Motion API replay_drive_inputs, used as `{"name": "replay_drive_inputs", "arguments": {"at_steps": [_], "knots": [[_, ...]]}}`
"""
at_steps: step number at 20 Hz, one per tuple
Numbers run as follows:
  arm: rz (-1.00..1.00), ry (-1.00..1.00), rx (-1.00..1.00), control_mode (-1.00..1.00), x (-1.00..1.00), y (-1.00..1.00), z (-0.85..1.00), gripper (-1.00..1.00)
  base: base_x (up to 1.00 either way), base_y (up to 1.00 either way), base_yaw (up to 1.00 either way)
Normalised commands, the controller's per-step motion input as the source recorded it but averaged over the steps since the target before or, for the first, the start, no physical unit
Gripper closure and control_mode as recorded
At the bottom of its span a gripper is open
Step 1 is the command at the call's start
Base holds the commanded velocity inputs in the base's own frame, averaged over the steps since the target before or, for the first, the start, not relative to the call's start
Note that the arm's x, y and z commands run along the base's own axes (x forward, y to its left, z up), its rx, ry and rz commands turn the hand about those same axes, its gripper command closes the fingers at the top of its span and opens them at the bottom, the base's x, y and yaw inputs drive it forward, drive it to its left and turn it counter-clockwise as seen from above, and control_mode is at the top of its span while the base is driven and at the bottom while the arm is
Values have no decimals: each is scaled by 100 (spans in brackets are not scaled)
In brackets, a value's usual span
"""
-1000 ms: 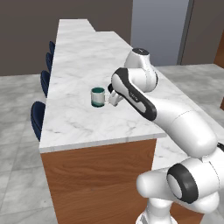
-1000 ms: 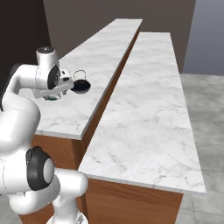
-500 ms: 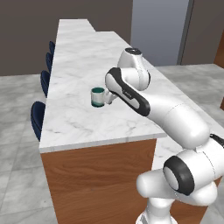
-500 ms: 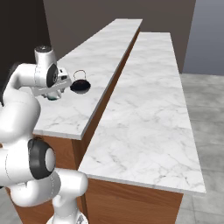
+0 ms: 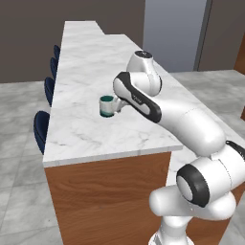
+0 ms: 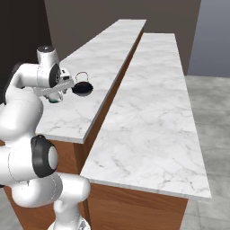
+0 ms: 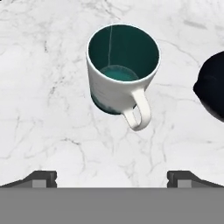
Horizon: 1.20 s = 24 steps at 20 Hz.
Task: Pick the teapot and mug and place them in the sink. Then turn on the water.
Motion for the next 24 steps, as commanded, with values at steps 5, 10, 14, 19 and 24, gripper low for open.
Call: {"name": "replay_drive_inputs", "arguments": {"at_steps": [5,10,14,19,24], "knots": [[1,0,0,-100,12,0,0,-100,0,0,0],[1,0,0,-100,14,4,0,-100,0,0,0],[0,0,0,-100,21,1,0,-100,0,0,0],[0,0,0,-100,14,3,0,-100,0,0,0],[1,0,0,-100,8,0,-5,-100,0,0,0]]}}
